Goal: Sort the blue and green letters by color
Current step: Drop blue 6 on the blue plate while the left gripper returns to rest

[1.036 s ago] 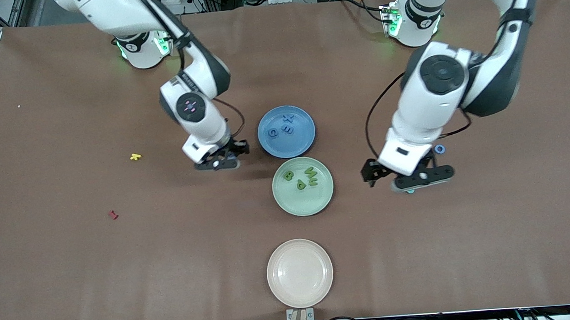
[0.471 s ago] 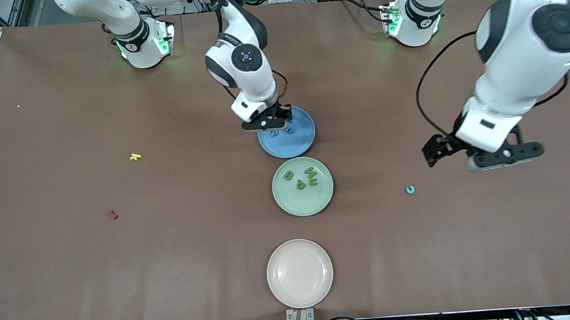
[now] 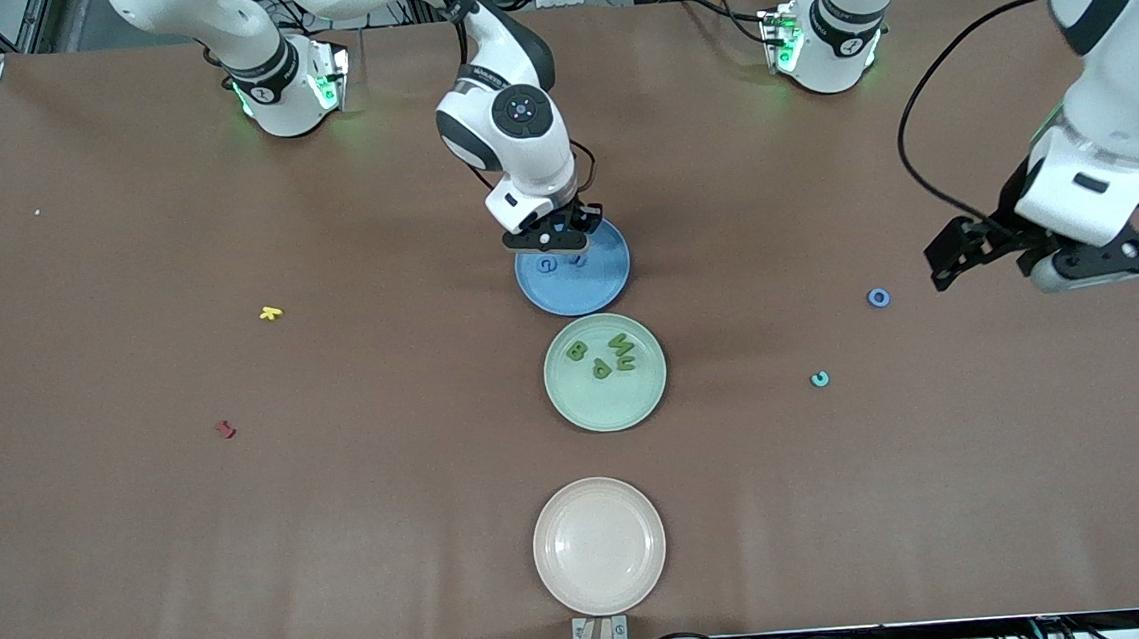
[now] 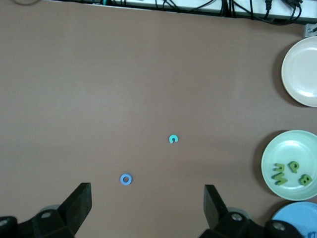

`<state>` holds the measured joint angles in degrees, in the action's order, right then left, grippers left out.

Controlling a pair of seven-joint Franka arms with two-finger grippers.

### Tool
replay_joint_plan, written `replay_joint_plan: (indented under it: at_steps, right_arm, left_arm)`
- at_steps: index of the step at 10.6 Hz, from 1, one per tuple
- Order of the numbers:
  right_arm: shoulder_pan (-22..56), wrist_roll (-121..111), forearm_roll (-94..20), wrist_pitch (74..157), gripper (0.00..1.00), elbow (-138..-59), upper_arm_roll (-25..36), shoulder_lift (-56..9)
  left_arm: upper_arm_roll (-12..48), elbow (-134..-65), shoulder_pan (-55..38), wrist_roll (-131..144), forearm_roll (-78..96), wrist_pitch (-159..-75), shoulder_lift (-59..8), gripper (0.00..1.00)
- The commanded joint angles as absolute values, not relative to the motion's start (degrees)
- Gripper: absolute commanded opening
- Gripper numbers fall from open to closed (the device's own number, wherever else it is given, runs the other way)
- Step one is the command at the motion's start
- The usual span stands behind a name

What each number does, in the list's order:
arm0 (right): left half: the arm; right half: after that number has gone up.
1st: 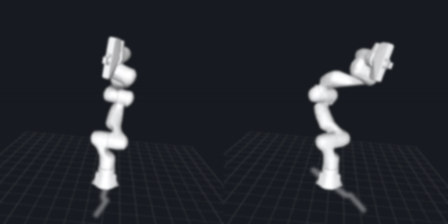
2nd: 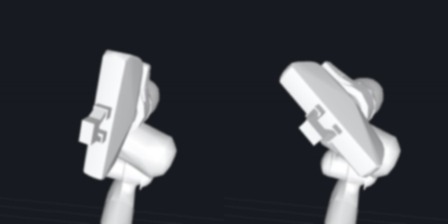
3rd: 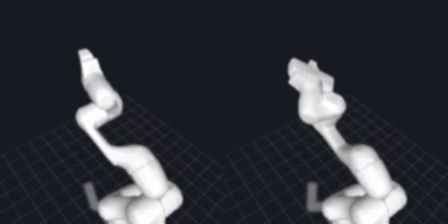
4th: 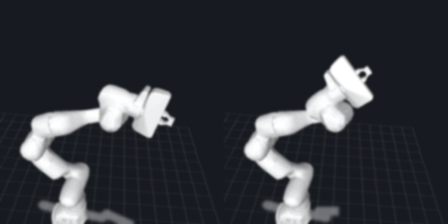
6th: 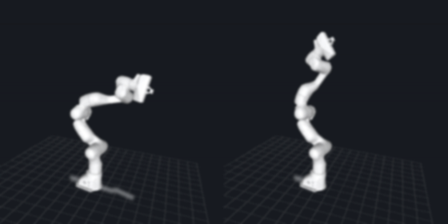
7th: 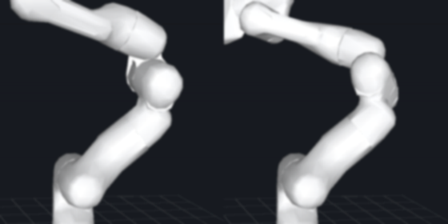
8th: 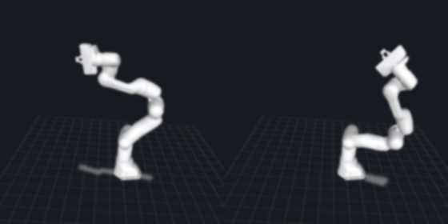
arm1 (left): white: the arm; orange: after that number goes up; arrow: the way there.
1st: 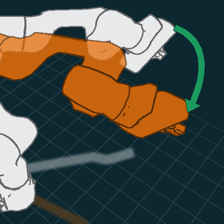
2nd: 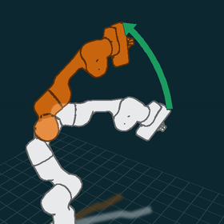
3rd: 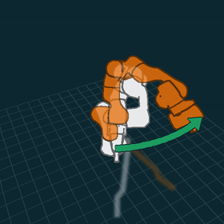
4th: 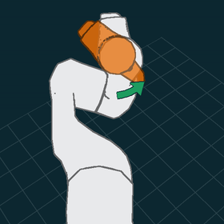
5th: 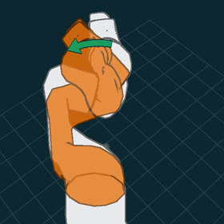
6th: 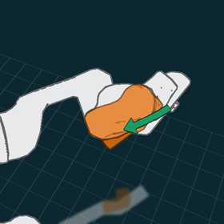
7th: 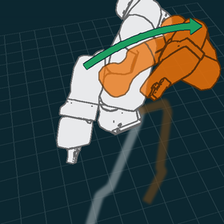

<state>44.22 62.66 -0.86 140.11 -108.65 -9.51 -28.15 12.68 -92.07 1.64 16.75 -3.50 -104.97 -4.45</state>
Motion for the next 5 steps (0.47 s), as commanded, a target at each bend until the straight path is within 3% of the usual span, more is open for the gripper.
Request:
replay_joint_plan:
  at_steps: [1,3,5]
  right_arm:
    - [44.6,67.1,-0.8,139.1,1.00,-105.3,-10.3,-29.5]
    - [44.0,66.4,-0.5,138.9,1.00,-105.5,-10.3,-28.8]
    - [40.3,62.2,-0.6,134.7,1.00,-105.6,-10.3,-26.9]
  left_arm:
    - [7.1,-89.9,1.1,9.5,1.0,-98.6,-2.2,1.00]
    - [8.1,-87.3,4.5,9.1,6.4,-91.9,-2.2,1.00]
    - [11.0,-87.2,5.4,7.6,3.2,-91.8,-2.5,1.00]
